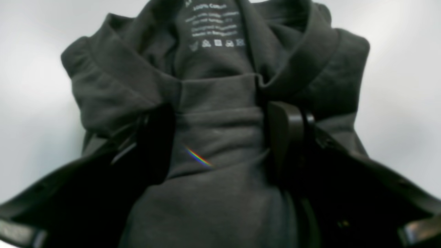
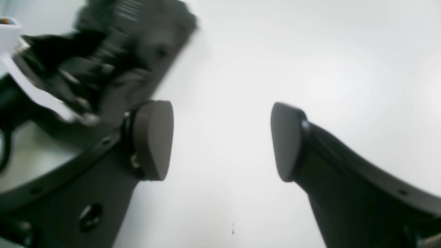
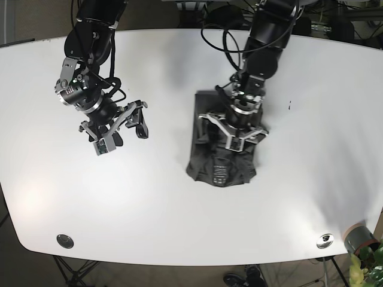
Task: Fold the T-shirt properly
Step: 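Carry the grey bundle with the left gripper off the table edge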
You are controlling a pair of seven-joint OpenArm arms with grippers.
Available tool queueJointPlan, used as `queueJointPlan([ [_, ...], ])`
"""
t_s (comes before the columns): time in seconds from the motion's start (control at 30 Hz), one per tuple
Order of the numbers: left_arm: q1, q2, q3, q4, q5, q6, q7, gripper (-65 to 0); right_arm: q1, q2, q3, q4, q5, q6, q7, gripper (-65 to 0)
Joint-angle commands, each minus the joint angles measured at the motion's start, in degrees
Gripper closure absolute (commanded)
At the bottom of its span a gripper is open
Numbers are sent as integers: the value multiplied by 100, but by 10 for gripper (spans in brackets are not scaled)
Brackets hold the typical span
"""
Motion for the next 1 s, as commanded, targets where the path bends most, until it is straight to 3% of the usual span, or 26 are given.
queueJointPlan([
  [0.0,81,-435,-488,13,167,-315,1303,-378,96,19,-3,122,109,25,128,-423],
  [0.2,81,-1129,-1886,-13,193,-2152,2182,-376,105,19,-3,131,109,25,128,-423],
  [0.33,72,-1745,-2334,-277,202,-2900,2446,-376,184,19,-3,122,109,25,137,-423],
  [0.57,-24,-2799,-2677,-1490,176,-3137,2366,-376,228,19,-3,131,109,25,137,-423],
  [0.97,-24,-4127,-2721,-3503,193,-3146,503,-376,237,19,-3,140,109,34,137,-423],
])
